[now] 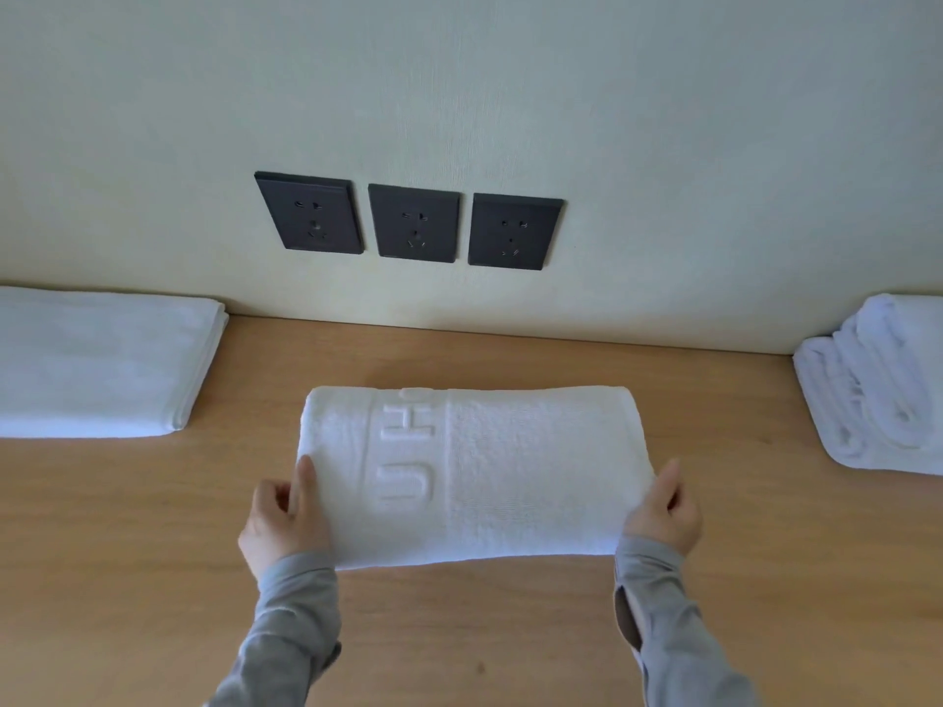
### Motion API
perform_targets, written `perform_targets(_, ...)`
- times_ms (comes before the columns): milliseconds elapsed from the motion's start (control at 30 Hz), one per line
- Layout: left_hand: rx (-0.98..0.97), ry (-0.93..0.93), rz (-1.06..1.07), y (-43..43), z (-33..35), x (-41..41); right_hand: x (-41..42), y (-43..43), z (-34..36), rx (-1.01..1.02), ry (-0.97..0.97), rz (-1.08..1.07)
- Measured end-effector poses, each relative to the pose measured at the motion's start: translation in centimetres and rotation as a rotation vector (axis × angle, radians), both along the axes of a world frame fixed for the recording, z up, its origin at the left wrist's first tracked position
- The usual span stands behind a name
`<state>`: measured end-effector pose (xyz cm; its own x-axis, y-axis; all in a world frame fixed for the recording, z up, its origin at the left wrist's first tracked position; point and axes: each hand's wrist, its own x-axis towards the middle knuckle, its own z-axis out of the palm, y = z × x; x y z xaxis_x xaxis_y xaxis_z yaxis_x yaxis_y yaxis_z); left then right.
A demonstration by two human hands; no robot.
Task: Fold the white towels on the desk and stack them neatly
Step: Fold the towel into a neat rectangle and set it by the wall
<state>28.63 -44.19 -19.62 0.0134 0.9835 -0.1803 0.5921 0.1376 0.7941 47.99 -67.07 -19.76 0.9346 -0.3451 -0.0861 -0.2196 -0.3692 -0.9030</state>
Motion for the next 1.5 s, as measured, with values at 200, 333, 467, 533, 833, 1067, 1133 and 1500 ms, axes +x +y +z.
perform_targets(200, 0.014, 0.034, -0.059, 0.8, -0.6, 0.0, 1.0, -0.6, -1.1, -0.026, 0.043, 0.089)
perform_targets(333, 0.279, 0.163, -0.140, -0.4, 0.7, -0.4, 0.5, -1.2, 1.0, -0.369, -0.197, 0.247)
perform_targets(467, 0.584, 0.445, -0.716, -4.4, 2.7, 3.4, -3.3, 3.5, 3.0, -0.668, -0.520, 0.753)
perform_targets(533, 0.541, 0.511, -0.939, -5.8, 2.9, 4.9, -5.2, 5.8, 2.7, -0.835, -0.491, 1.064)
perform_targets(833, 0.510, 0.720, -1.010, -0.7, -0.1, 1.7, 0.1, 0.4, 1.3, -1.066, -0.223, 1.105)
perform_targets(1067, 0.337, 0.643, -1.051, -0.2, 1.9, 1.8, 0.3, 0.6, 3.2, -0.979, -0.017, 1.110)
perform_targets(1133, 0.367, 0.370, -0.828, -1.3, 3.2, 0.5, -1.2, -0.6, 3.5, -0.666, -0.038, 0.859)
perform_targets(1500, -1.014, -0.718, 0.227, -10.4, 4.7, -0.4, -9.3, 0.8, 2.2, 0.874, 0.793, 0.017)
